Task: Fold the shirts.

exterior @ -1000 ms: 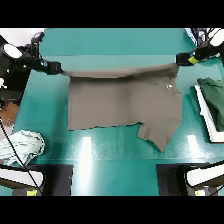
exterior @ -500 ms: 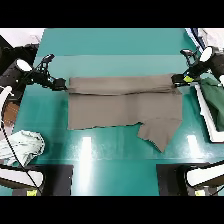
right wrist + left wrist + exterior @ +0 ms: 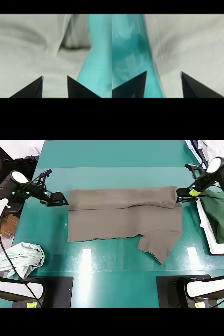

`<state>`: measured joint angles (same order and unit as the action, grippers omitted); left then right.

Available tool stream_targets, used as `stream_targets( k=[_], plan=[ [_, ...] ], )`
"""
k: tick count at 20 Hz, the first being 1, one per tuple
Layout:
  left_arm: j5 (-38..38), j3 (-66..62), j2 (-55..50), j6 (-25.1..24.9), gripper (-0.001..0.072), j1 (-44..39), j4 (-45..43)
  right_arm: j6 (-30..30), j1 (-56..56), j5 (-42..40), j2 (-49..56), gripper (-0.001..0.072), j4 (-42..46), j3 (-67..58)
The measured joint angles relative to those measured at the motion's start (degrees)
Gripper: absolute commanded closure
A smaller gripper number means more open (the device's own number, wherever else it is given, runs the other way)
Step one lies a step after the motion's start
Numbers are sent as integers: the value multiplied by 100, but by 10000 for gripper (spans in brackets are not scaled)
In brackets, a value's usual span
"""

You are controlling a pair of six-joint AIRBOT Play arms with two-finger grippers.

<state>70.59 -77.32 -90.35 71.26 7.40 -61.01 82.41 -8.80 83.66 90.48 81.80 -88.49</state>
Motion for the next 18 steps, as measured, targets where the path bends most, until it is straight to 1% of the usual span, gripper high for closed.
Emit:
stream_targets(
  k=[1, 3, 7, 12, 18],
  plan=[
    [144, 160, 133, 9, 211, 57, -15, -72, -120, 55, -205, 366, -278, 227],
    [219, 673, 479, 20, 211, 105, -31, -205, -352, 59, -660, 393, -848, 785],
    [-17, 2116, 1252, 22, 211, 149, 129, -352, -638, -103, -1499, 395, -1462, 1818],
    [-267, 3351, 1711, -157, 211, 160, 535, -461, -739, -428, -2277, 395, -1690, 2660],
    [-457, 3834, 1823, -251, 213, 168, 1012, -525, -758, -540, -2726, 395, -1744, 2933]
  ],
)
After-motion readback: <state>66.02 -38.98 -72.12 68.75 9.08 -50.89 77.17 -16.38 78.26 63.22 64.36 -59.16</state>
